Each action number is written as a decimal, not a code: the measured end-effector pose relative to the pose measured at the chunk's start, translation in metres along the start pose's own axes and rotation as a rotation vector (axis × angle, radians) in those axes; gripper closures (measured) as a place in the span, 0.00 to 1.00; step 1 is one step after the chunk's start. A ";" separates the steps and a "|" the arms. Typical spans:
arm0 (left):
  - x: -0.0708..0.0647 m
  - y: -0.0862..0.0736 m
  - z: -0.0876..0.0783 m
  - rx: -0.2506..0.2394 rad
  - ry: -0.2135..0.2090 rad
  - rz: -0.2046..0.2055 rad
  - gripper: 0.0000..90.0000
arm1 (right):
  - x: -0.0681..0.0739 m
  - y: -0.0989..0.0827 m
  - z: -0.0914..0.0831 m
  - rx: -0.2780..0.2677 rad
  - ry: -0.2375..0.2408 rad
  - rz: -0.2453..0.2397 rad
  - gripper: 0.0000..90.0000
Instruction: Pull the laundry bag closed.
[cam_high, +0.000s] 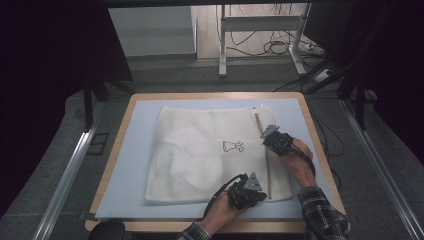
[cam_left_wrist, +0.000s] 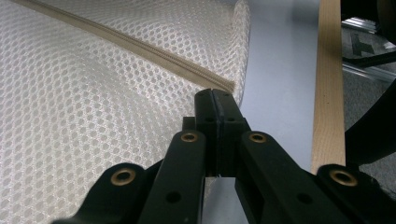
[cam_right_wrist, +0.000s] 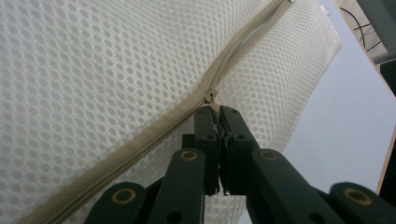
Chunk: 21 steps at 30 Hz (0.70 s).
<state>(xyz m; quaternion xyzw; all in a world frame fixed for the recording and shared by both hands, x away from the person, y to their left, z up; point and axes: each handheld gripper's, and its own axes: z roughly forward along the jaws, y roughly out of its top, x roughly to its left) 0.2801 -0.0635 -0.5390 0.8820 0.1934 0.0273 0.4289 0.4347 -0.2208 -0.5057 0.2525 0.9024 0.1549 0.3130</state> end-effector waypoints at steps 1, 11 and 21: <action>0.000 0.000 0.000 0.000 0.000 0.000 1.00 | 0.000 0.000 0.000 0.003 0.003 0.006 0.96; -0.001 0.000 0.000 0.001 0.005 0.005 1.00 | -0.007 0.007 0.009 0.004 0.000 0.017 0.96; 0.000 0.000 0.000 -0.001 0.004 0.002 1.00 | -0.012 0.015 0.019 0.020 -0.012 0.015 0.96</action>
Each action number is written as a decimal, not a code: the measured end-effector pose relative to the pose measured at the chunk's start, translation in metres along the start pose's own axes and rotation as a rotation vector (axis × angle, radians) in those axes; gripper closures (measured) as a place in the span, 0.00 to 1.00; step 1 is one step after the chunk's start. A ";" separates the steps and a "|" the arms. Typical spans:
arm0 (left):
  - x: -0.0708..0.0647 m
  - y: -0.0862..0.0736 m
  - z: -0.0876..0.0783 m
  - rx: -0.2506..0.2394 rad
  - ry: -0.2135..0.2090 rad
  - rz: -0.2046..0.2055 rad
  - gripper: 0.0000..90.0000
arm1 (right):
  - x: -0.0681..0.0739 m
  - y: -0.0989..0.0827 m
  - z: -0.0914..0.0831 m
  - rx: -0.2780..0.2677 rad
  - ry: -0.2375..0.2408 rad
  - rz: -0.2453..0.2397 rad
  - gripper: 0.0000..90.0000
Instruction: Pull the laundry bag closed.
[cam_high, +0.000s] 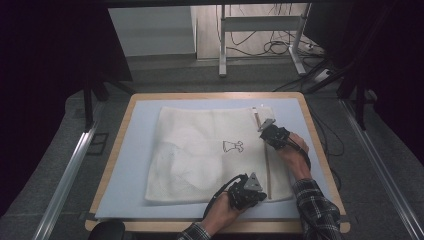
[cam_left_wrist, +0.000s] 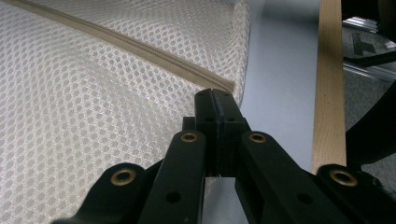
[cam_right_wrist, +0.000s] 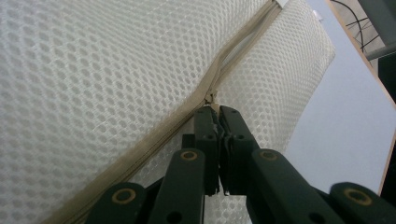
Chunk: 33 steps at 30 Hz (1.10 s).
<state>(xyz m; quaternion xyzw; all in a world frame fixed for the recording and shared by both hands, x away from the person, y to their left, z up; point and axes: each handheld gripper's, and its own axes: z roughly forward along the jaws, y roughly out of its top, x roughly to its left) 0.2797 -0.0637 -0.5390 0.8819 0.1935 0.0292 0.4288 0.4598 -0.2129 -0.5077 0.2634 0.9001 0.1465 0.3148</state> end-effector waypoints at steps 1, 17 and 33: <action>0.000 0.000 0.000 0.000 0.000 0.000 1.00 | -0.001 0.001 0.002 0.002 0.000 0.002 0.96; -0.001 0.000 0.000 -0.002 0.006 0.005 1.00 | -0.008 0.011 0.014 0.016 -0.013 0.001 0.96; -0.001 0.000 0.000 -0.003 0.007 0.007 1.00 | -0.019 0.025 0.027 0.038 -0.031 -0.012 0.96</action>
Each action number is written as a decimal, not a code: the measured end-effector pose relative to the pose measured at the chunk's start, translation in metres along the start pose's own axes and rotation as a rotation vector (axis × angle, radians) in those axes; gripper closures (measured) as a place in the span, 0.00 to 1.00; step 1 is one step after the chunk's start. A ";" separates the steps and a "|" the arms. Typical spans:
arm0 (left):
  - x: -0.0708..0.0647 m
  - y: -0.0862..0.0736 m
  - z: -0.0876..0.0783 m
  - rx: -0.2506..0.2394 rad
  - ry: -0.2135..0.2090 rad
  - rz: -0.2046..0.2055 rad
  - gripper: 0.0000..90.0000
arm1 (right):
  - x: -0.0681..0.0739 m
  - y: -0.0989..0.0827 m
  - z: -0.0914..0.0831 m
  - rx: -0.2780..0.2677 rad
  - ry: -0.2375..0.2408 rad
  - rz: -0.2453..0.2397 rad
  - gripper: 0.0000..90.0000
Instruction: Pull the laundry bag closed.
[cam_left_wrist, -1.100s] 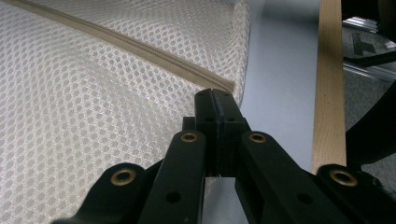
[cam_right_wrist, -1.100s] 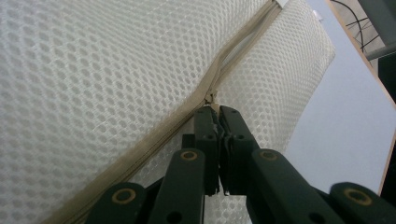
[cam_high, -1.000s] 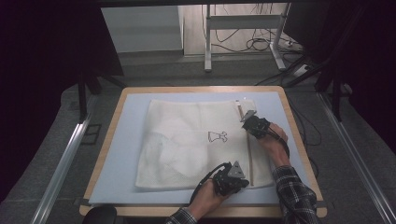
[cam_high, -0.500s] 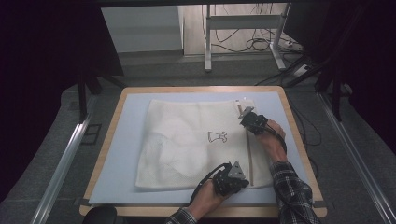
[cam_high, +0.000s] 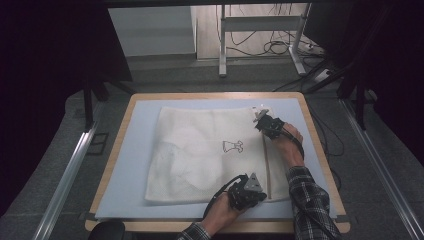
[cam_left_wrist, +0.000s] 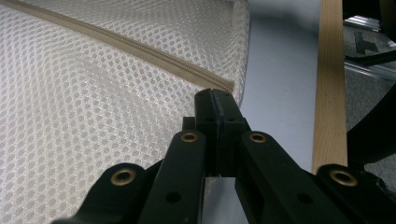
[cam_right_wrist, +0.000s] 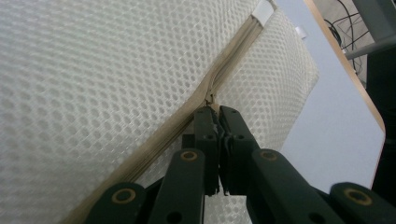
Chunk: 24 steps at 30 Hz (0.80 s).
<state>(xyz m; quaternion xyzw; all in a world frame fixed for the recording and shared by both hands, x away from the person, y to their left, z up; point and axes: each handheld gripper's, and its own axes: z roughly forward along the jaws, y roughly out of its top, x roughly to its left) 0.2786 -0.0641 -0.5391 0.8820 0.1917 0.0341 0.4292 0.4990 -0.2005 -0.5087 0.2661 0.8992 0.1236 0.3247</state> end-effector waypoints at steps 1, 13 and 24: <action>0.000 0.000 0.000 0.000 -0.001 -0.001 1.00 | -0.001 0.000 0.001 -0.003 0.001 -0.002 0.96; 0.000 0.000 0.000 0.000 -0.002 -0.002 1.00 | -0.008 0.008 0.010 0.004 -0.002 0.020 0.96; 0.001 0.000 0.000 0.001 -0.007 -0.009 1.00 | -0.014 0.018 0.020 0.015 -0.015 0.016 0.96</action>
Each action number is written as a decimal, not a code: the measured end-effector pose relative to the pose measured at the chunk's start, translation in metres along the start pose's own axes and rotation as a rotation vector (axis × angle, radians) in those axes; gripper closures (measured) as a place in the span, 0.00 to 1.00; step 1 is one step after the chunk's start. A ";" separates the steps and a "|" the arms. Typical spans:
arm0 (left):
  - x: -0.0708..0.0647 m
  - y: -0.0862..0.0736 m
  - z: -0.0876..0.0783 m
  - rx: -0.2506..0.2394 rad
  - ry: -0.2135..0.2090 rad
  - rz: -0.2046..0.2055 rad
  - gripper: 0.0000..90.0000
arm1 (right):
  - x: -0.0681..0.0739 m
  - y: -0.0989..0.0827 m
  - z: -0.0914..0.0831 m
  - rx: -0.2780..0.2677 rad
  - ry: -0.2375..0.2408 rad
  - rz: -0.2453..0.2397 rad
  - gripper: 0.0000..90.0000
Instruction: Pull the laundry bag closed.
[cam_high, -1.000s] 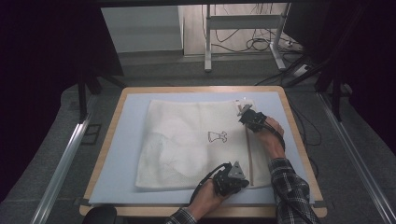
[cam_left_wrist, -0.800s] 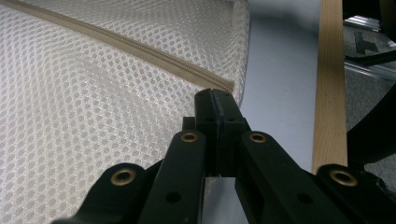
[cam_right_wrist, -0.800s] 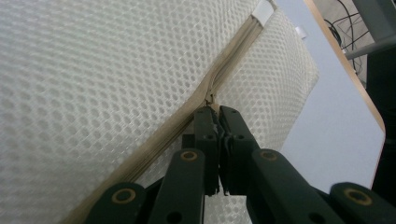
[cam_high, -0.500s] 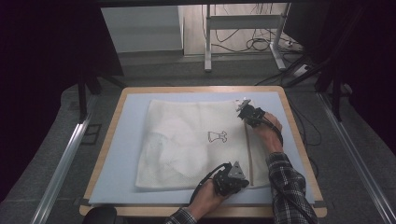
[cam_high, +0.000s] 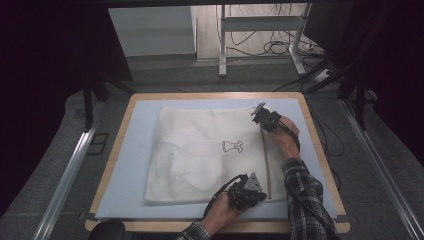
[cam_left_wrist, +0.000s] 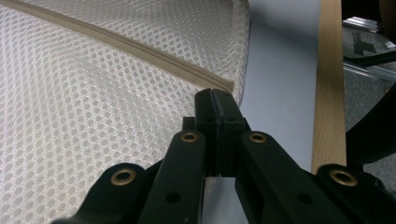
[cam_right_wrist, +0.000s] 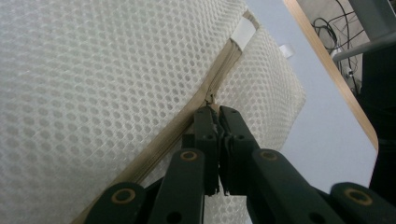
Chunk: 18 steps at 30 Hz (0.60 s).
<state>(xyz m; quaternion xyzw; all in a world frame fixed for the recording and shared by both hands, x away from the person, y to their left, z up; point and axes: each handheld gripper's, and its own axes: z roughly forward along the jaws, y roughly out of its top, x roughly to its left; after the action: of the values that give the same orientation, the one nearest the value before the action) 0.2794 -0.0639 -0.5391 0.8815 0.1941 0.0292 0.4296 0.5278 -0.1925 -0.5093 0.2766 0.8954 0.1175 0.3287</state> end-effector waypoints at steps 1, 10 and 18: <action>0.000 0.000 0.000 0.001 0.000 0.000 1.00 | -0.001 0.001 0.001 -0.003 -0.001 -0.006 0.96; 0.000 0.000 0.000 0.002 -0.002 -0.001 1.00 | -0.006 0.009 0.007 0.001 -0.008 0.007 0.96; 0.000 0.000 0.000 0.001 -0.003 -0.003 1.00 | -0.008 0.014 0.014 0.003 -0.018 0.004 0.95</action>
<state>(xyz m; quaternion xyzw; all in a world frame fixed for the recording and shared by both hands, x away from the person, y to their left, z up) 0.2799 -0.0638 -0.5391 0.8814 0.1946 0.0271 0.4296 0.5478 -0.1848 -0.5100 0.2797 0.8921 0.1142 0.3361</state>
